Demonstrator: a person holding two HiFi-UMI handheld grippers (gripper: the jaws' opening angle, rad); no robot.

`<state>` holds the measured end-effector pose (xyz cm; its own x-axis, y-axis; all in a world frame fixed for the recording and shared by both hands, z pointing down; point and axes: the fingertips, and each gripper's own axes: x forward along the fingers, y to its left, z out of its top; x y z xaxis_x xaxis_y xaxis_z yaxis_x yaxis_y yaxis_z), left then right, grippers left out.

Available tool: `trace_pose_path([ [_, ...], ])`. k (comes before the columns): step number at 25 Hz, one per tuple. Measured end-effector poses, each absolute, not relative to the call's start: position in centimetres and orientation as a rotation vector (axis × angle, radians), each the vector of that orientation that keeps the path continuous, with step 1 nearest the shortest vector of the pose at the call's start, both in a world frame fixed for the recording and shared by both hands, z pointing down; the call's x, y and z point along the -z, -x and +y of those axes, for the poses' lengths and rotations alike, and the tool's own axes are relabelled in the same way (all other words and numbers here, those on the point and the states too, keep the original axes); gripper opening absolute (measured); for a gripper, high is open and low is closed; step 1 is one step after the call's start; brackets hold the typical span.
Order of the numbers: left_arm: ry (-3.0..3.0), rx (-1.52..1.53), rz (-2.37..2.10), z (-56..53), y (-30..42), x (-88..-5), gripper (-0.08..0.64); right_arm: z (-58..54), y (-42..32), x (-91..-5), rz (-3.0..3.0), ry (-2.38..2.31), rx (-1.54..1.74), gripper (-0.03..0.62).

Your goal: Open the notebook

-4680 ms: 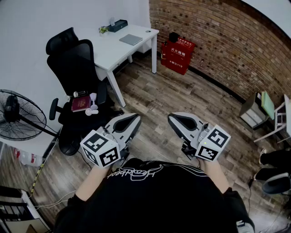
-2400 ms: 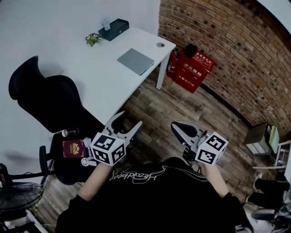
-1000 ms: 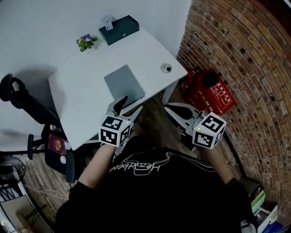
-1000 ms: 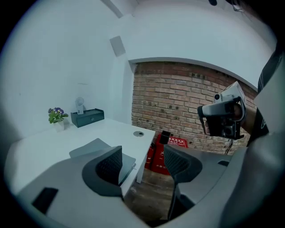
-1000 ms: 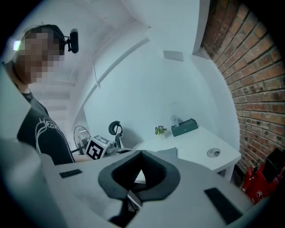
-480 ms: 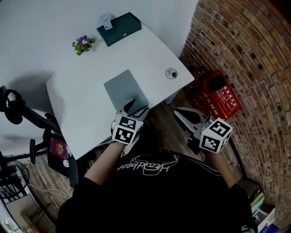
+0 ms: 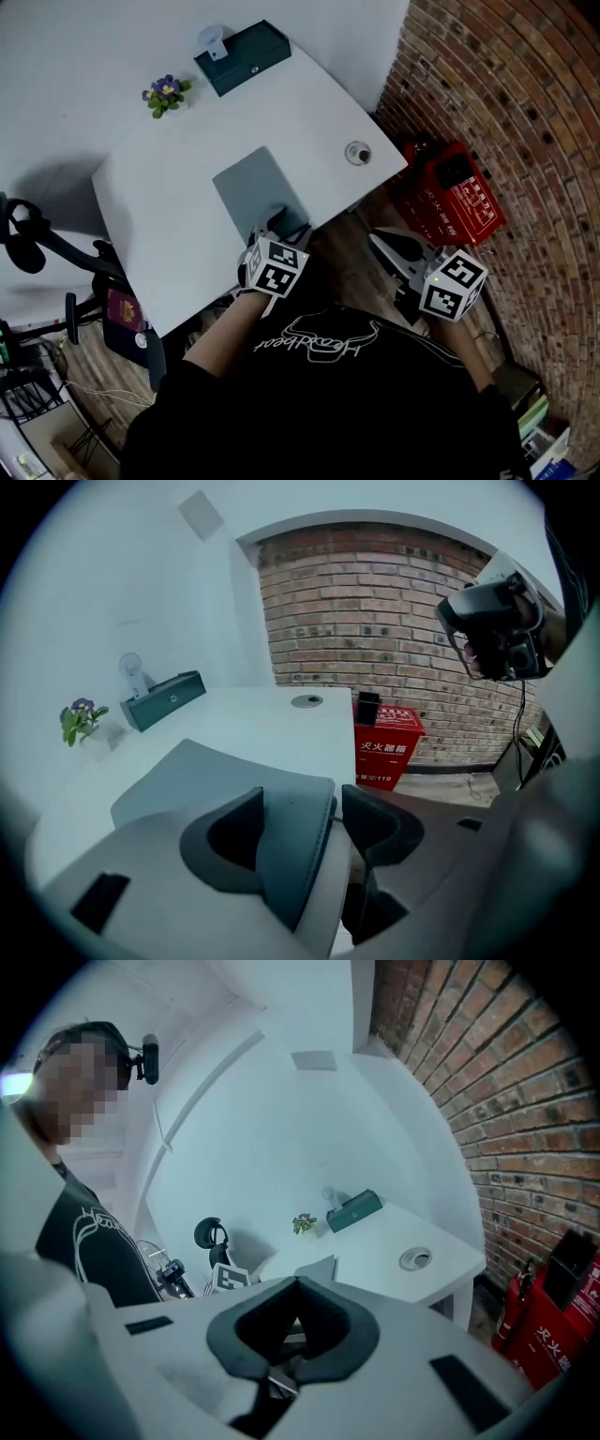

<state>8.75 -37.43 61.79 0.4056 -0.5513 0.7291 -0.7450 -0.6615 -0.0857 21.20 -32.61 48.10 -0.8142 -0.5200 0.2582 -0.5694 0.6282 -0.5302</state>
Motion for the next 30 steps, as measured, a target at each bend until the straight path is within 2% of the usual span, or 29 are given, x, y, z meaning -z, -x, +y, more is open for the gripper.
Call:
trace_pose_path([
  [3,-2.398,-1.102,-1.156,-37.5,-8.5,-61.8,0.258,-32.4,-21.4,-48.3,-2.759,-0.920,-0.942,-0.002],
  [11,-2.403,-1.105,-1.143,-37.7,-8.4,-61.8,0.245,-32.3,-21.6,-47.8,-2.770,-0.924,-0.908,0.000],
  [16,-2.422,-1.115,-1.107,-37.4,-8.8,-61.6,0.200,-32.2,-21.9,-47.6,-2.776,-0.941,-0.913,0.000],
  [23,-2.458,-1.095,-1.090,-36.7,-9.7,-60.8,0.079,-31.4,-21.9,-47.7,-2.787,-0.930,-0.896,0.000],
  [30,-2.465,-1.025,-1.159,-36.4,-8.9,-58.9,0.049,-30.2,-21.1,-47.0,-2.801,-0.888,-0.864,-0.001],
])
